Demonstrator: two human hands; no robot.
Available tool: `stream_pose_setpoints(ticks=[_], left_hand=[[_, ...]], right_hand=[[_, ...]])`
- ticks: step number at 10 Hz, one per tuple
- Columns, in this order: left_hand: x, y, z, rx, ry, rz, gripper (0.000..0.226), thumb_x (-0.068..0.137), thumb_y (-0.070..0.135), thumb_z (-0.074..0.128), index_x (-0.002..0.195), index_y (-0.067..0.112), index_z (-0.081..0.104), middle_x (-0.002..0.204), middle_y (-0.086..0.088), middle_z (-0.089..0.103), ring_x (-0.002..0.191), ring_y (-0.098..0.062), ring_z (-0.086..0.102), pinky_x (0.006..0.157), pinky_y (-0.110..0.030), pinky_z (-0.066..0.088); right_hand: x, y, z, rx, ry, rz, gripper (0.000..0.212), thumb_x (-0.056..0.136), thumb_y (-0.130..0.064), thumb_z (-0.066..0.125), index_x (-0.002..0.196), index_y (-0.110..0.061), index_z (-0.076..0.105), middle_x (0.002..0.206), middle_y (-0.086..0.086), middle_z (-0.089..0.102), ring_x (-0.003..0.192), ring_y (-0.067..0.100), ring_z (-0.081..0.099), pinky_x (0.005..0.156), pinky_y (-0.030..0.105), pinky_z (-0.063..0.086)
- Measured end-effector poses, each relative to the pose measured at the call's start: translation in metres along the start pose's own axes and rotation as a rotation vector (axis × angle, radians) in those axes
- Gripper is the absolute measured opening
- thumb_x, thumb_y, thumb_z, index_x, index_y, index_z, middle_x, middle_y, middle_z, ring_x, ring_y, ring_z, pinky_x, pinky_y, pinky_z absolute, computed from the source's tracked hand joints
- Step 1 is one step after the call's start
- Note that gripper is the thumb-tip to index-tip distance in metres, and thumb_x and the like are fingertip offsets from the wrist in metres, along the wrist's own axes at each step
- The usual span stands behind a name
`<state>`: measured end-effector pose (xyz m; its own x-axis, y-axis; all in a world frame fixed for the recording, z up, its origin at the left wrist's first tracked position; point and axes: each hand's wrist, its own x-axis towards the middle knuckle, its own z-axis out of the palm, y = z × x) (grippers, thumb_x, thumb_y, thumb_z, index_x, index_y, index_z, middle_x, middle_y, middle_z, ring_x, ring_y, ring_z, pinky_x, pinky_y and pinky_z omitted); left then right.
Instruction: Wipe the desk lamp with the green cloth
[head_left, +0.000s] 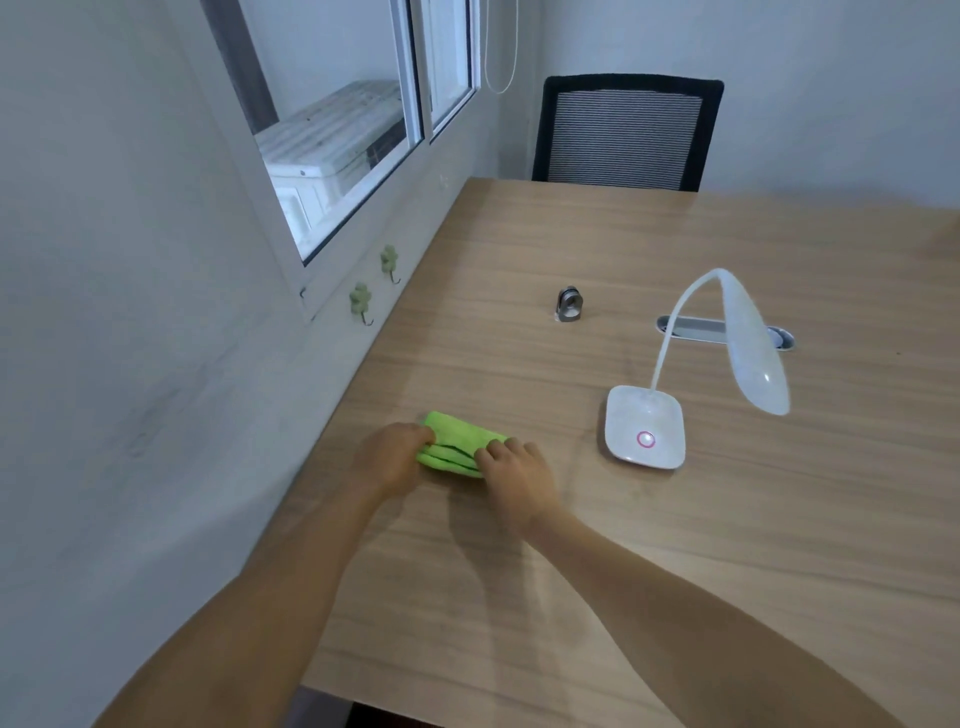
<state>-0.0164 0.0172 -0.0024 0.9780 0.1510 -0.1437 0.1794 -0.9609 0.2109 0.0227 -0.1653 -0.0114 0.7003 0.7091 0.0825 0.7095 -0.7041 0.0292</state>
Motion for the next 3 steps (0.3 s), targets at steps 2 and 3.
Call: stream_pose_setpoints(ticks=[2, 3], left_hand=[[-0.004, 0.005, 0.003, 0.036, 0.041, 0.008, 0.043, 0.075, 0.01, 0.051, 0.117, 0.012, 0.064, 0.12, -0.014, 0.065, 0.114, -0.033, 0.057, 0.093, -0.041, 0.052], [0.005, 0.024, 0.008, 0.006, 0.189, 0.158, 0.041, 0.069, 0.016, 0.043, 0.098, 0.005, 0.07, 0.104, -0.017, 0.07, 0.098, -0.036, 0.065, 0.079, -0.042, 0.059]], right_hand=[[-0.013, 0.009, 0.011, 0.125, -0.03, -0.07, 0.026, 0.064, -0.009, 0.068, 0.09, -0.013, 0.068, 0.09, 0.008, 0.073, 0.09, 0.03, 0.068, 0.089, 0.038, 0.051], [-0.021, 0.03, 0.012, 0.131, 0.057, -0.051, 0.034, 0.061, -0.025, 0.072, 0.095, -0.019, 0.071, 0.097, 0.0, 0.076, 0.094, 0.023, 0.071, 0.086, 0.037, 0.056]])
